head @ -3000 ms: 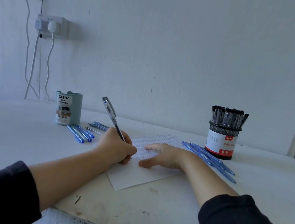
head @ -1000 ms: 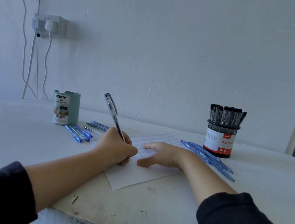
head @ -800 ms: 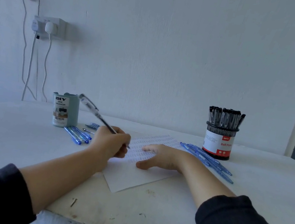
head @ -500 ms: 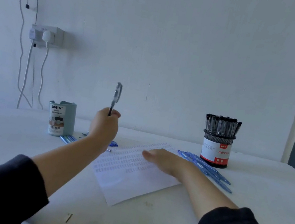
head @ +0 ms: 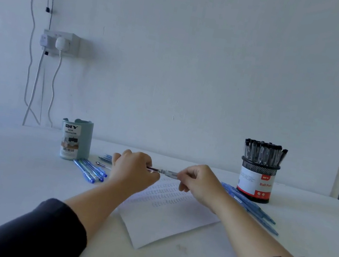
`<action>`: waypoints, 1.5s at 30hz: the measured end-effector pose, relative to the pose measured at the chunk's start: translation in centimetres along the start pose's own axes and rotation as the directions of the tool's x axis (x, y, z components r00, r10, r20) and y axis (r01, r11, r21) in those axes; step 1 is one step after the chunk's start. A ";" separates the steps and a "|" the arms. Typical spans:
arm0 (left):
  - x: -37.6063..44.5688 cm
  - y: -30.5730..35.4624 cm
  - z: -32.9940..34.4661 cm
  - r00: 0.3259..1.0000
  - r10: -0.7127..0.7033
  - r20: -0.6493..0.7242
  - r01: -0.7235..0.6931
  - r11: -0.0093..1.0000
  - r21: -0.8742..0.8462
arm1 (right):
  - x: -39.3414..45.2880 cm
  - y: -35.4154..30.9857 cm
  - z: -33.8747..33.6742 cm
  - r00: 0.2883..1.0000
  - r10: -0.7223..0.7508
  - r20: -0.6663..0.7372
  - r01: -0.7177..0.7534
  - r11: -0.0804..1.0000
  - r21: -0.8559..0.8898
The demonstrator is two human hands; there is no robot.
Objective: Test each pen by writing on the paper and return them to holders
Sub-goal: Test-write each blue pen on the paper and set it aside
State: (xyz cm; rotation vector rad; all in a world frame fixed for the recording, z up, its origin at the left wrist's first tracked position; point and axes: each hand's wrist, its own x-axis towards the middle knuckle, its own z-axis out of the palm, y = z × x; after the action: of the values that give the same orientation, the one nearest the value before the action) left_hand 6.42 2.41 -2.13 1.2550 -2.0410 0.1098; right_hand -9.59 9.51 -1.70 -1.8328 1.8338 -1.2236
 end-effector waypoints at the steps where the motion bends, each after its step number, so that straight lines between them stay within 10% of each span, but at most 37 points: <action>1: -0.1 -0.1 0.0 0.999 0.039 -0.009 -0.039 0.999 0.003 | 0.0 -0.1 0.0 1.000 -0.001 -0.006 0.001 1.000 -0.021; 10: 0.0 -0.4 0.3 0.944 0.314 -0.105 -0.320 0.946 -0.049 | -0.4 0.2 -0.5 0.999 0.033 -0.014 -0.033 0.999 0.006; 35: -0.2 0.1 -0.9 0.995 0.083 0.052 -0.085 0.996 0.032 | -0.3 -0.7 -0.3 0.982 -0.134 -0.133 0.106 0.974 -0.201; 41: -0.1 -0.4 -1.2 0.970 0.134 -0.205 -0.130 0.991 0.029 | -0.1 -0.1 -0.8 0.963 -0.086 -0.256 0.033 0.978 -0.204; 45: 0.4 -0.4 -2.2 0.910 0.005 -0.415 -0.160 0.928 -0.338 | 0.2 0.2 -1.0 0.949 -0.077 -0.304 0.031 0.988 -0.153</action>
State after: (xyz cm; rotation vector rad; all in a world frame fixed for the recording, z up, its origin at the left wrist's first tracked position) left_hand 7.82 2.77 -0.41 0.8282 -1.6539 0.0254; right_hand -10.49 9.64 -1.15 -1.8641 2.1001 -1.5068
